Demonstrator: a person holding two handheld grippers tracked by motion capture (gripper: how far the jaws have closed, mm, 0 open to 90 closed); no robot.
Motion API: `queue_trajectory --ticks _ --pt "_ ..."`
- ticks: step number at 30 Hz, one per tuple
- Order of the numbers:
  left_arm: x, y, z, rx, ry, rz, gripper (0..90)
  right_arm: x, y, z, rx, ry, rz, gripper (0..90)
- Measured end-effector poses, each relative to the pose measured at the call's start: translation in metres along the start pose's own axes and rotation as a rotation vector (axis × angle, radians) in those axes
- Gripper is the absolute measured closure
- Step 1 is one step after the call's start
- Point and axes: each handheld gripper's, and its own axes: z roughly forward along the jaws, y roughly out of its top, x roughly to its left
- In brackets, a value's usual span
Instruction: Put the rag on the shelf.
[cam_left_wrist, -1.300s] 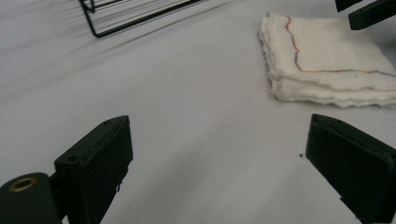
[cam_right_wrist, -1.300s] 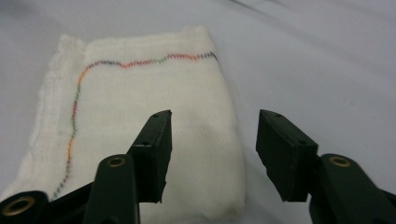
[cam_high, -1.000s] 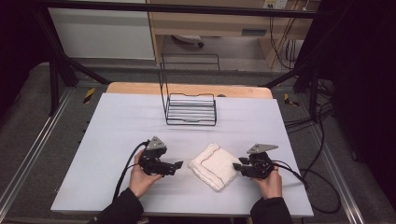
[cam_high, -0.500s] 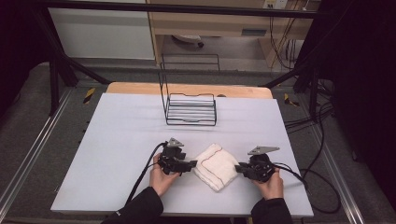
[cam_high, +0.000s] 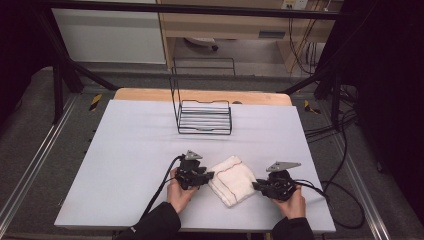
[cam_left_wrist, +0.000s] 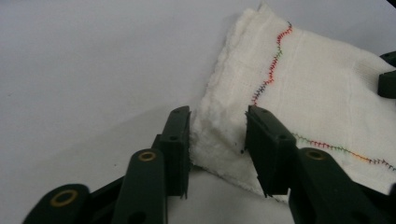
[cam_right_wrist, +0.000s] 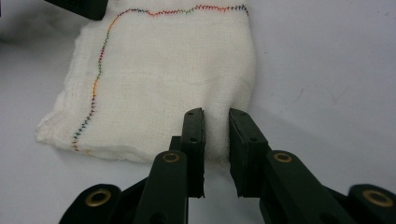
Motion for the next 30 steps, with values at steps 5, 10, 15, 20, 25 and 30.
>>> queue_trajectory --ticks 5,10,15,20,25,30 --pt "-0.003 -0.001 0.001 0.009 -0.02 -0.012 73.1 -0.003 0.006 -0.004 -0.07 0.006 -0.035 62.1" --pt "-0.006 -0.002 0.002 0.007 -0.012 0.001 77.1 -0.005 0.022 0.002 -0.126 -0.014 -0.077 44.0" --pt "-0.009 -0.003 0.002 -0.002 0.015 0.019 78.0 -0.011 0.041 0.014 -0.155 -0.009 -0.091 37.4" --pt "-0.009 -0.003 0.003 0.0 0.009 0.031 78.0 -0.018 0.06 0.033 -0.167 0.002 -0.074 38.8" --pt "-0.01 -0.004 0.003 -0.006 0.016 0.063 78.0 -0.024 0.07 0.055 -0.127 0.01 -0.051 46.0" --pt "-0.01 -0.004 0.003 -0.007 0.019 0.074 77.9 -0.022 0.074 0.07 -0.085 0.017 -0.069 52.1"
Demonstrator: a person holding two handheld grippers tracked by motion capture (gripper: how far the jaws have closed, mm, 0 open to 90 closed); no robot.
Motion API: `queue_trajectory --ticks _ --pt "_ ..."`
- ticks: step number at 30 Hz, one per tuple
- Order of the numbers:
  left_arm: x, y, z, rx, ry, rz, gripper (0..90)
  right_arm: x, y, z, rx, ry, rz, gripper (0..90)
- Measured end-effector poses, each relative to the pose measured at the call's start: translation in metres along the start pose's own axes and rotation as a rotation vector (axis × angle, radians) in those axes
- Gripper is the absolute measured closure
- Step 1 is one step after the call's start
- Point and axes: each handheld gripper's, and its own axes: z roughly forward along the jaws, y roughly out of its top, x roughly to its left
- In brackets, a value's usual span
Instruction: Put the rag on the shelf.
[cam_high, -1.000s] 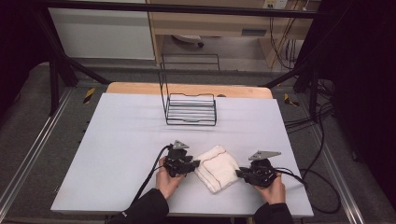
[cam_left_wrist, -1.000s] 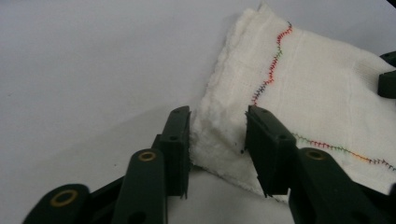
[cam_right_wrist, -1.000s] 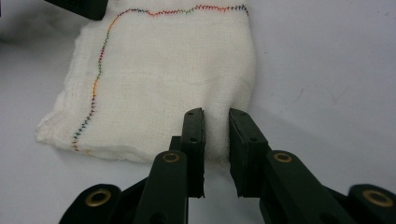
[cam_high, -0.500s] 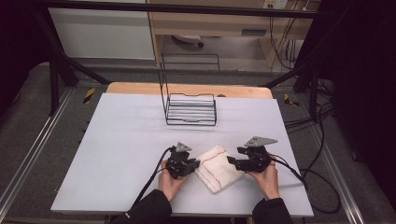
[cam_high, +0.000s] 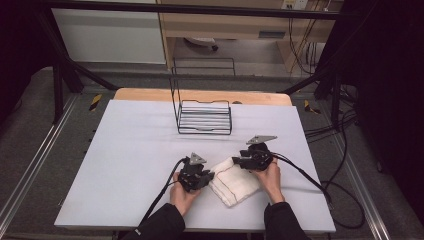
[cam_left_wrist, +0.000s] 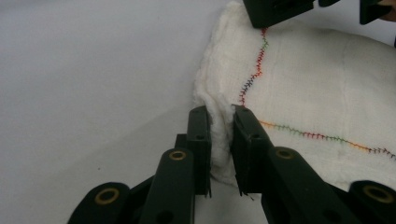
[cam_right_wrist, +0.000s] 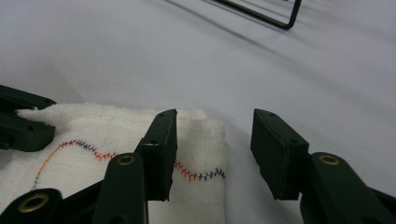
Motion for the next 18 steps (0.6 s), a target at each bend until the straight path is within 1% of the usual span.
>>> queue_trajectory --ticks 1,2,4,5,6,8,12,13,14,18 --pt "0.0 0.0 0.0001 0.0 0.0 0.0 77.9 0.0 0.0 0.0 0.0 0.0 0.0 52.1" --pt "0.0003 0.0001 0.0 0.001 -0.001 0.001 77.9 0.0001 -0.0015 0.0038 0.022 0.004 -0.001 54.0" --pt "0.0006 0.0002 0.0001 0.001 -0.004 0.0 77.9 -0.0001 -0.0012 0.0042 0.024 0.014 0.008 57.8" --pt "0.0006 0.0002 0.0001 0.002 -0.004 0.0 77.9 -0.0001 -0.0011 0.0041 0.034 0.025 0.016 59.1" --pt "0.0007 0.0002 0.0001 0.002 -0.004 0.0 77.9 -0.0001 -0.0011 0.0041 0.034 0.025 0.016 59.1" --pt "0.0007 0.0003 0.0001 0.002 -0.005 0.001 77.9 -0.0008 -0.0013 0.0052 0.043 0.048 0.038 65.1" --pt "0.0009 0.0003 0.0001 0.002 -0.006 0.004 77.9 -0.0011 -0.0008 0.0056 0.055 0.075 0.072 71.3" --pt "0.0008 0.0002 0.0002 0.001 -0.007 0.005 77.9 -0.0011 -0.0008 0.0056 0.055 0.075 0.072 71.3" --pt "0.0009 0.0001 0.0002 0.0 -0.006 0.007 77.9 -0.0009 -0.0008 0.0056 0.058 0.083 0.081 74.6" --pt "0.0016 0.0003 0.0 0.001 -0.011 -0.001 78.1 0.0006 -0.0009 0.0051 0.059 0.085 0.09 79.0"
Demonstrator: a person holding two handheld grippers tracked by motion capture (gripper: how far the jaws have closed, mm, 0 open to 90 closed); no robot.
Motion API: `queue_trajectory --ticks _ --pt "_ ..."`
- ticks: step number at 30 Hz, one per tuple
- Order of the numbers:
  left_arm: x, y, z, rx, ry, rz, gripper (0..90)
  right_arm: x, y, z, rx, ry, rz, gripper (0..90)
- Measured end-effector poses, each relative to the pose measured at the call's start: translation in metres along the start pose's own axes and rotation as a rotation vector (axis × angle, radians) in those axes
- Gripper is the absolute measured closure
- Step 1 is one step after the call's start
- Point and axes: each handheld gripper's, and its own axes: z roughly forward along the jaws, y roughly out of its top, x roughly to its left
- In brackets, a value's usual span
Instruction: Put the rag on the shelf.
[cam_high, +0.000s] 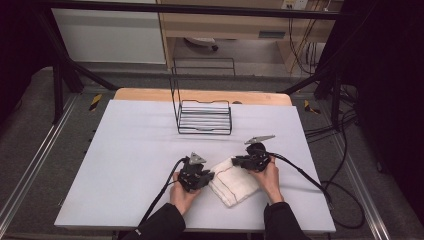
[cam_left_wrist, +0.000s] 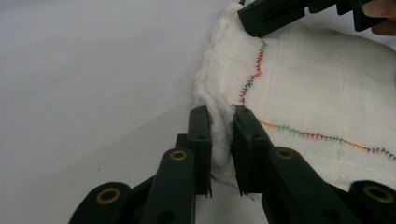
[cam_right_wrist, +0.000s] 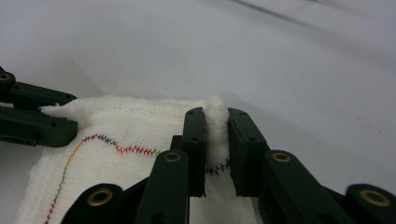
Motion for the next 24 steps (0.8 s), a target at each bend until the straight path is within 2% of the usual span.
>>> queue_trajectory --ticks 3,9,16,24 --pt "0.001 0.0 0.0 -0.001 -0.006 -0.014 78.4 0.001 0.0 -0.001 -0.002 0.0 0.004 80.5" --pt "0.002 0.0 -0.002 -0.011 -0.01 -0.038 80.4 0.004 0.0 -0.005 -0.025 -0.019 -0.021 81.8" --pt "0.0 0.004 -0.016 -0.087 -0.039 -0.063 81.0 0.014 0.001 -0.033 -0.136 -0.011 -0.052 81.8" --pt "-0.007 0.009 -0.028 -0.158 -0.041 -0.039 81.0 0.02 -0.001 -0.055 -0.217 -0.006 -0.077 81.8"
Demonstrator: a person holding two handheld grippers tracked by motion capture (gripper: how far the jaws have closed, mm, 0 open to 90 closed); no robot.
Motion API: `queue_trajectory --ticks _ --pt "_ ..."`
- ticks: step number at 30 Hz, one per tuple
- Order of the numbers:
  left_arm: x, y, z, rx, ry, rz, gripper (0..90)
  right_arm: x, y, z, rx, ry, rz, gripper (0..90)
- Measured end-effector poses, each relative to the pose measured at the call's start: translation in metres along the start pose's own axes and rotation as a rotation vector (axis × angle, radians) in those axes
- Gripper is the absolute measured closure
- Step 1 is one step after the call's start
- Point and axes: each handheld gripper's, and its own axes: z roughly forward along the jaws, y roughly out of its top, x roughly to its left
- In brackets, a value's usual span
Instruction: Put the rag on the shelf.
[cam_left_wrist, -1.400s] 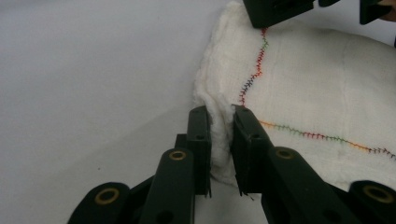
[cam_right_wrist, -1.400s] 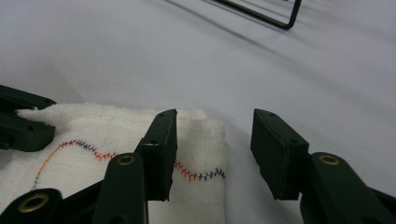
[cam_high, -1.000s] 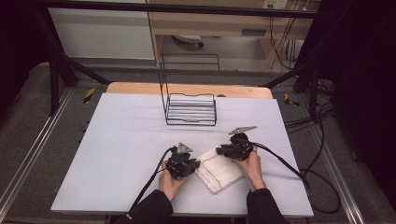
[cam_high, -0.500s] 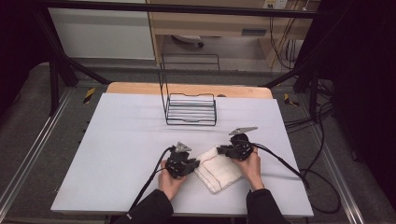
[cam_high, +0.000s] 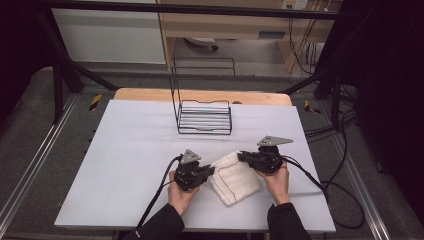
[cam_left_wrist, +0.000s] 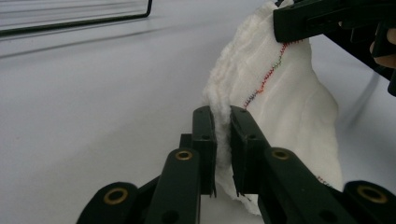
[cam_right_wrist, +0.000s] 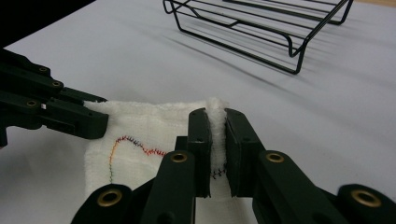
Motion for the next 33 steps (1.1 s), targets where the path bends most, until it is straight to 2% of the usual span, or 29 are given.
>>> queue_trajectory --ticks 5,9,14,20,23,33 --pt "-0.002 0.004 -0.005 -0.028 0.001 0.011 81.1 0.002 0.001 -0.008 -0.026 -0.002 -0.001 81.8" --pt "-0.004 0.01 -0.011 -0.056 0.007 0.022 81.1 0.007 0.005 -0.014 -0.056 -0.017 -0.025 81.9" --pt "-0.008 0.019 -0.017 -0.086 -0.004 0.026 81.2 0.012 0.01 -0.025 -0.114 -0.032 -0.028 82.1" --pt "-0.013 0.027 -0.025 -0.127 0.005 0.06 81.2 0.017 0.013 -0.033 -0.16 -0.048 -0.048 82.2" --pt "-0.014 0.031 -0.029 -0.151 0.011 0.076 81.3 0.022 0.016 -0.039 -0.202 -0.056 -0.061 82.4" --pt "-0.016 0.042 -0.04 -0.208 0.012 0.092 81.3 0.035 0.024 -0.051 -0.296 -0.08 -0.08 82.4"
